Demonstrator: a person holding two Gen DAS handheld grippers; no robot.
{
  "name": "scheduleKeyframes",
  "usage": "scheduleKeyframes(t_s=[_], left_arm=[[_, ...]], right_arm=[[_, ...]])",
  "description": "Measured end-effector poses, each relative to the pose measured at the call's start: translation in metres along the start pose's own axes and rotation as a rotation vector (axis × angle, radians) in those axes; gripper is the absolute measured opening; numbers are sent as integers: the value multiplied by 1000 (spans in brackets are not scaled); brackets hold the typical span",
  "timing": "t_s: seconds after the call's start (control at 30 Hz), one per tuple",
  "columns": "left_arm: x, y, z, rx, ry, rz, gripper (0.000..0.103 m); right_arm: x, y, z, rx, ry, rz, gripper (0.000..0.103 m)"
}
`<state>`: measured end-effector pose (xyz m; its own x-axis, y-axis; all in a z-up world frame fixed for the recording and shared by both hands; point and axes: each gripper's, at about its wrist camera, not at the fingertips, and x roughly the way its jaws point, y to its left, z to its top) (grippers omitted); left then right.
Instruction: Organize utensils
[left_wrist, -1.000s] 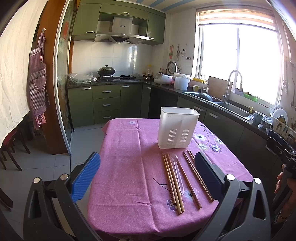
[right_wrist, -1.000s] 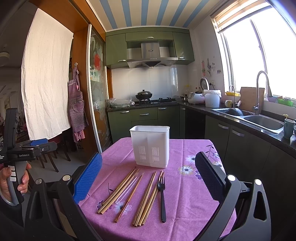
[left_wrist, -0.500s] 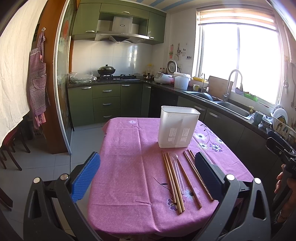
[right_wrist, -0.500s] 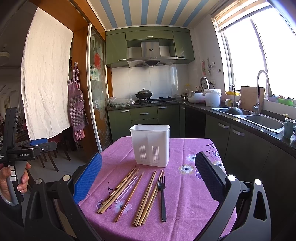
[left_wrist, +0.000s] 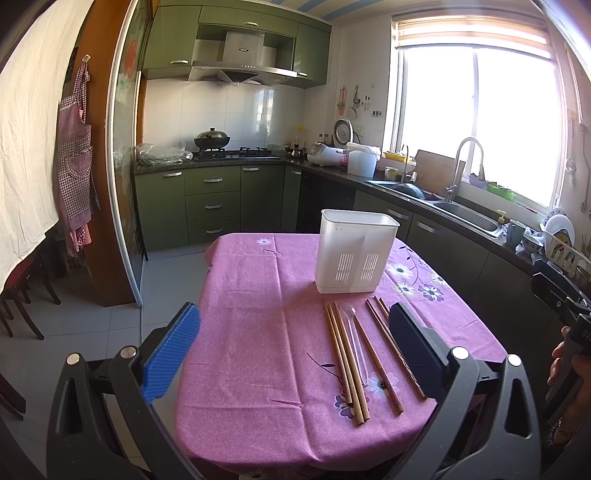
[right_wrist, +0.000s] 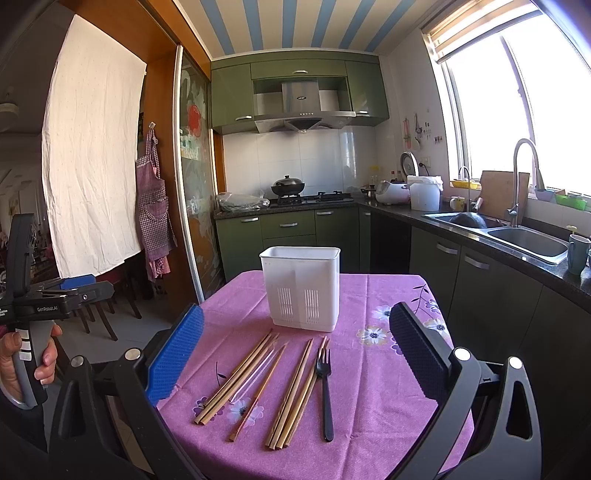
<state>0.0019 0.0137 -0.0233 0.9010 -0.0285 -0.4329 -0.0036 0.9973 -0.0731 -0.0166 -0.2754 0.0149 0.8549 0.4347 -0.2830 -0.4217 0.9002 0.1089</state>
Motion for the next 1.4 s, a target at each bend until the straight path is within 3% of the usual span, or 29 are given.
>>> scheduleKeyframes(t_s=[0.23, 0.37, 0.47, 0.7, 0.77, 0.87, 0.9, 0.97, 1.03, 1.23, 1.4], left_arm=[[21, -9, 3, 17, 58, -13, 97], [53, -21, 6, 42, 149, -25, 97], [85, -29, 7, 49, 233, -42, 97], [165, -59, 3, 89, 456, -98, 97], [183, -69, 3, 95, 502, -120, 97], [205, -82, 4, 114, 542, -131, 96], [212, -87, 4, 125, 556, -130, 93], [226, -93, 4, 135, 595, -124, 76], [240, -97, 1, 129, 649, -131, 55], [268, -100, -10, 118, 747, -108, 29], [283, -102, -12, 108, 778, -100, 20]], right_arm=[[21, -19, 5, 7, 98, -51, 99], [63, -47, 10, 73, 299, 50, 99], [100, -52, 5, 37, 472, -1, 99], [161, -67, -16, -6, 616, 35, 99], [172, -70, -17, -21, 633, 20, 95], [184, -77, -17, 0, 634, 12, 81], [188, -80, -16, 8, 637, 5, 76], [195, -85, -16, 13, 642, -8, 72], [200, -89, -16, 24, 641, -13, 60], [209, -87, -18, -17, 655, -39, 44], [212, -86, -21, -34, 649, -46, 36]])
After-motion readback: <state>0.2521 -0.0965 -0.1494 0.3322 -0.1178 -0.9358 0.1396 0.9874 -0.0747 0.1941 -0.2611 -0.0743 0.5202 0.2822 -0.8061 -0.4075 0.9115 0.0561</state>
